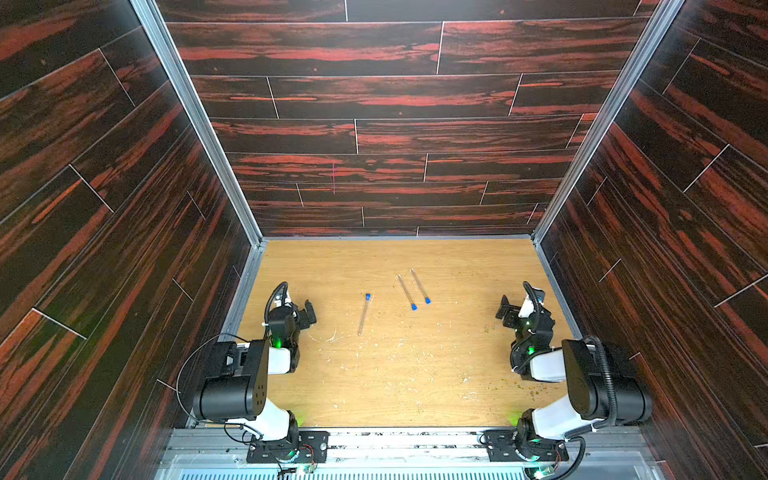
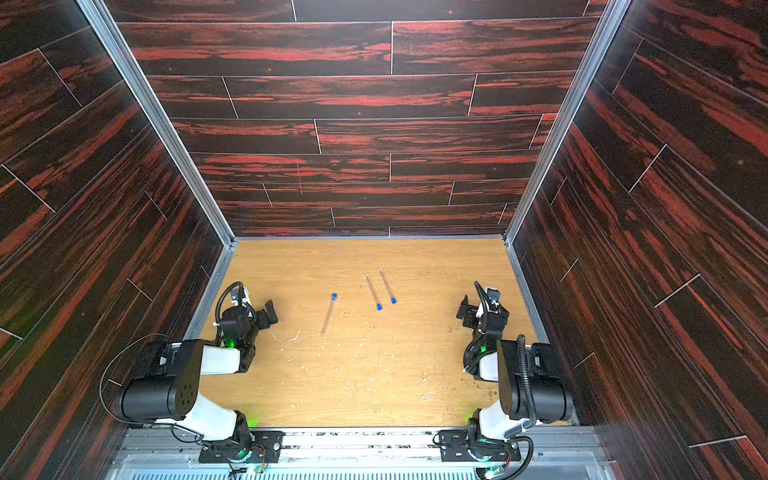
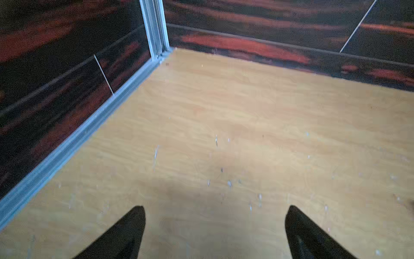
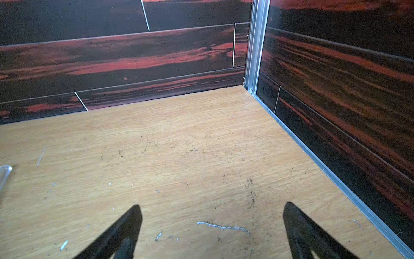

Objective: Insert stoppers into test tubes
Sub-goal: Reset both arms

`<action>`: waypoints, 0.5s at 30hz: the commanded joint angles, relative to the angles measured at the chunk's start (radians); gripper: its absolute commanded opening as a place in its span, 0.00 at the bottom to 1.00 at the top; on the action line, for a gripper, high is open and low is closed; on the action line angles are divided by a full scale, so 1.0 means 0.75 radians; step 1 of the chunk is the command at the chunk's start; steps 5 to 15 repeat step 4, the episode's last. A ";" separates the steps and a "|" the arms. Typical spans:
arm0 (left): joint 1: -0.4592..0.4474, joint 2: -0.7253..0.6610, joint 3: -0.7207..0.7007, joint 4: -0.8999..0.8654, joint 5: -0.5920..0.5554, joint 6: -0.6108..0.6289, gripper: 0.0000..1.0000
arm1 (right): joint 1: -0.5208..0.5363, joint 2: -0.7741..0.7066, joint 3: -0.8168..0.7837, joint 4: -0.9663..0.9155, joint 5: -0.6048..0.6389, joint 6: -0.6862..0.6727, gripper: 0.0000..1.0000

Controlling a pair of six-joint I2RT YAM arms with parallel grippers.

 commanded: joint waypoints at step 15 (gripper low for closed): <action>-0.019 -0.040 0.047 -0.074 -0.039 0.005 1.00 | 0.000 0.017 0.027 0.020 0.010 0.028 0.99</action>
